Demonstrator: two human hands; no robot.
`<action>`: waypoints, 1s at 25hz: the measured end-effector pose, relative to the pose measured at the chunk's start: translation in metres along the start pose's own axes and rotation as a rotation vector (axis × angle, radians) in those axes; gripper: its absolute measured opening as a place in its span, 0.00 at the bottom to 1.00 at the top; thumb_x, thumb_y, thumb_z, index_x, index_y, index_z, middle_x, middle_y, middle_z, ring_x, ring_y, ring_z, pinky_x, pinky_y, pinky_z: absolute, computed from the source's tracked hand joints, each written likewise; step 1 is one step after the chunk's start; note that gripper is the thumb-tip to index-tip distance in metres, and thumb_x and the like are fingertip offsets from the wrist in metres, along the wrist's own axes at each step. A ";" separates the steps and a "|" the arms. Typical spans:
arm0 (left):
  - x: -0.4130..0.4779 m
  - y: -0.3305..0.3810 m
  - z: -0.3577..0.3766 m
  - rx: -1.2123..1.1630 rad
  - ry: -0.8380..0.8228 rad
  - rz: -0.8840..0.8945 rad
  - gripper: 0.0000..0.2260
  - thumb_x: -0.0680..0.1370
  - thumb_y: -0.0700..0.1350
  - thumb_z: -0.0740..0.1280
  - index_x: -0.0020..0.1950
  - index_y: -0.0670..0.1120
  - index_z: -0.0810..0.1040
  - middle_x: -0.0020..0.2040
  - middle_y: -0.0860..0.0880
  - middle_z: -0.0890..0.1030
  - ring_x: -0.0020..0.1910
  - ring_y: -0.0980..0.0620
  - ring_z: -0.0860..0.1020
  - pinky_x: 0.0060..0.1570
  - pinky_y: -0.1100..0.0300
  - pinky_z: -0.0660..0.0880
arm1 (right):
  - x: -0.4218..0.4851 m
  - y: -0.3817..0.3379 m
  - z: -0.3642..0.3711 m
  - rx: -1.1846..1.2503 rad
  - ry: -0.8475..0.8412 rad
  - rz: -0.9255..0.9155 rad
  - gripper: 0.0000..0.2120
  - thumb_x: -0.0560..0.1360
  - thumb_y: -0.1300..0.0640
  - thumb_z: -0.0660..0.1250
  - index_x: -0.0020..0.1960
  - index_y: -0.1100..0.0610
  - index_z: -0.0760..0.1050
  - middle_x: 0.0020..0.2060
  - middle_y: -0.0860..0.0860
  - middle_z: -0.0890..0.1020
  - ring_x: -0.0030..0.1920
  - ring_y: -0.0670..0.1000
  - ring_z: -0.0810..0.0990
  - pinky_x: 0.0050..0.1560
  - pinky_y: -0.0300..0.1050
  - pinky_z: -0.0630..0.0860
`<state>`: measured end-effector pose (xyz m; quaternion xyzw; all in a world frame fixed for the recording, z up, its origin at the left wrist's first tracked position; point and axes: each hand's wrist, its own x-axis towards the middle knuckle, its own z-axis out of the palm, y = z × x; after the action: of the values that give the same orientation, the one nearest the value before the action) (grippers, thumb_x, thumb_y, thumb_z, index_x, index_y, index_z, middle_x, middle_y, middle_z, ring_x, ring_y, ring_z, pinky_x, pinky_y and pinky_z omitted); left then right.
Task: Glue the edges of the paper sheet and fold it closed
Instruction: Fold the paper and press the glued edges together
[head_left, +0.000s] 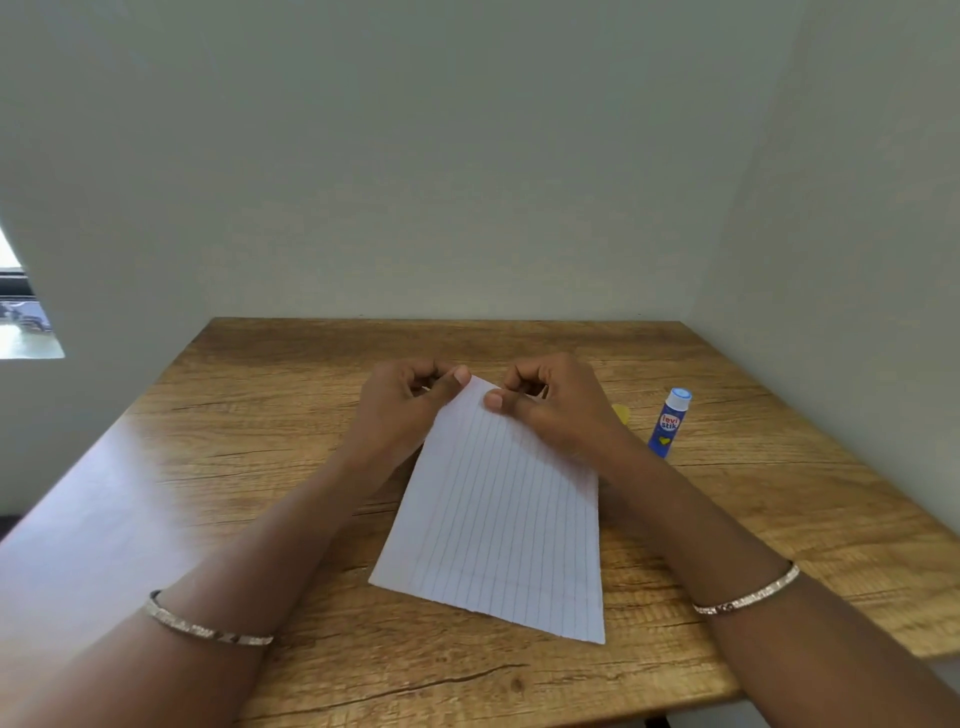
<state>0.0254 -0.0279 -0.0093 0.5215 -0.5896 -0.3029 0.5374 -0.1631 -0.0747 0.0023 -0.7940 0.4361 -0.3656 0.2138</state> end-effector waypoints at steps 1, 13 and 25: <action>0.000 0.001 -0.001 -0.036 -0.028 -0.013 0.09 0.78 0.50 0.69 0.49 0.46 0.85 0.44 0.48 0.86 0.42 0.48 0.84 0.43 0.49 0.80 | 0.000 0.001 -0.001 -0.001 -0.008 -0.005 0.09 0.72 0.51 0.77 0.39 0.55 0.83 0.36 0.49 0.86 0.41 0.51 0.84 0.44 0.49 0.77; -0.001 0.004 -0.007 -0.070 0.062 -0.160 0.14 0.79 0.51 0.68 0.40 0.41 0.82 0.39 0.41 0.85 0.36 0.45 0.84 0.39 0.54 0.79 | 0.001 0.007 -0.002 0.082 0.005 0.065 0.02 0.74 0.54 0.75 0.43 0.51 0.85 0.39 0.40 0.84 0.40 0.36 0.80 0.42 0.30 0.69; -0.002 0.002 -0.006 0.048 0.047 -0.086 0.09 0.77 0.52 0.70 0.43 0.48 0.83 0.39 0.47 0.86 0.37 0.50 0.85 0.38 0.54 0.82 | 0.000 0.007 -0.006 0.063 0.011 0.034 0.04 0.74 0.52 0.75 0.45 0.52 0.86 0.41 0.44 0.86 0.46 0.44 0.83 0.46 0.37 0.73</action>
<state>0.0307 -0.0243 -0.0069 0.5661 -0.5608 -0.2993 0.5248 -0.1716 -0.0788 0.0014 -0.7773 0.4389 -0.3800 0.2425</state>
